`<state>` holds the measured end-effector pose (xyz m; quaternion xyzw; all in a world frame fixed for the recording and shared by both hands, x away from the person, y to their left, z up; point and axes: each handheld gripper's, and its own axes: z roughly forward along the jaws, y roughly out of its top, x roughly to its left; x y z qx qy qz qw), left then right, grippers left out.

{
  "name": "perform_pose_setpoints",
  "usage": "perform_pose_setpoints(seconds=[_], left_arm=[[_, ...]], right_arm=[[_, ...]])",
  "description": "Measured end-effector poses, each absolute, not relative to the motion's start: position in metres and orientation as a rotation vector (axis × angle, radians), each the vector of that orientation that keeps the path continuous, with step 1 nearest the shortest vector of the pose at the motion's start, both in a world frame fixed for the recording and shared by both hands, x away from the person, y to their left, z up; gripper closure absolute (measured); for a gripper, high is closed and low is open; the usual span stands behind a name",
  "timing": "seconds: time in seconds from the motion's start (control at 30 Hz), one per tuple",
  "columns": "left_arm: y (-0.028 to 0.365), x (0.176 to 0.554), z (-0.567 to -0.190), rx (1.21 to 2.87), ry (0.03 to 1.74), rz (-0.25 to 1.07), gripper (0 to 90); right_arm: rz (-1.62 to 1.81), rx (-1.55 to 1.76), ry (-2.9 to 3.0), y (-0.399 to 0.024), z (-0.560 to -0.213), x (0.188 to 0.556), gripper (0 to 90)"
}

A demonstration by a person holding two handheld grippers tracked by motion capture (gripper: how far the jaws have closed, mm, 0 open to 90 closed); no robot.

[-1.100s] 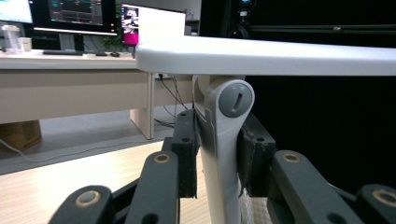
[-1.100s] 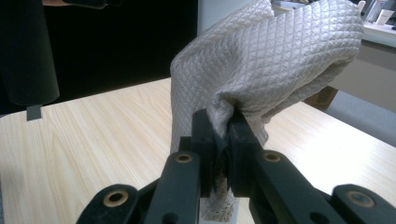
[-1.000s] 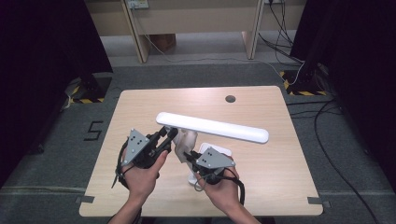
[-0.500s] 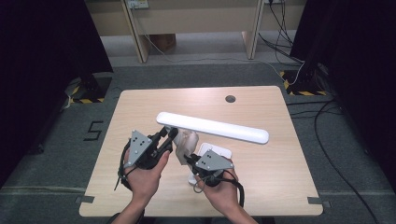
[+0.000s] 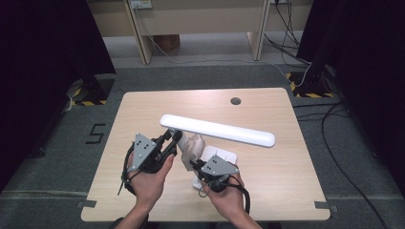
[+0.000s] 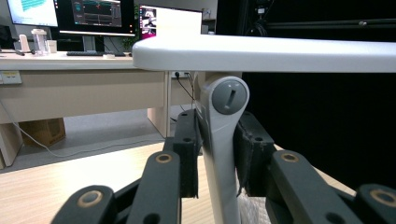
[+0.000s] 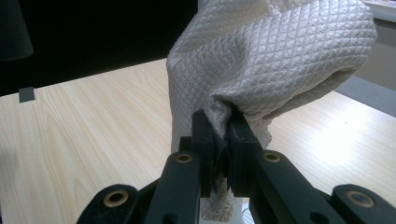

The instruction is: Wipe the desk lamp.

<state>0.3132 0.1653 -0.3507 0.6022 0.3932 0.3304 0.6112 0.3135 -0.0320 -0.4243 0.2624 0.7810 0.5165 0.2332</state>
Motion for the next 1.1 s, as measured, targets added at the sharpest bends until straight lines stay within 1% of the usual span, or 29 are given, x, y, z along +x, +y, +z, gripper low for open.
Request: perform_pose_setpoints(seconds=[1.1], left_arm=[[0.164,0.313,-0.352,1.389,0.912,0.769,72.2]], right_arm=[[1.310,0.798,2.216,-0.037,-0.457,0.314,84.3]])
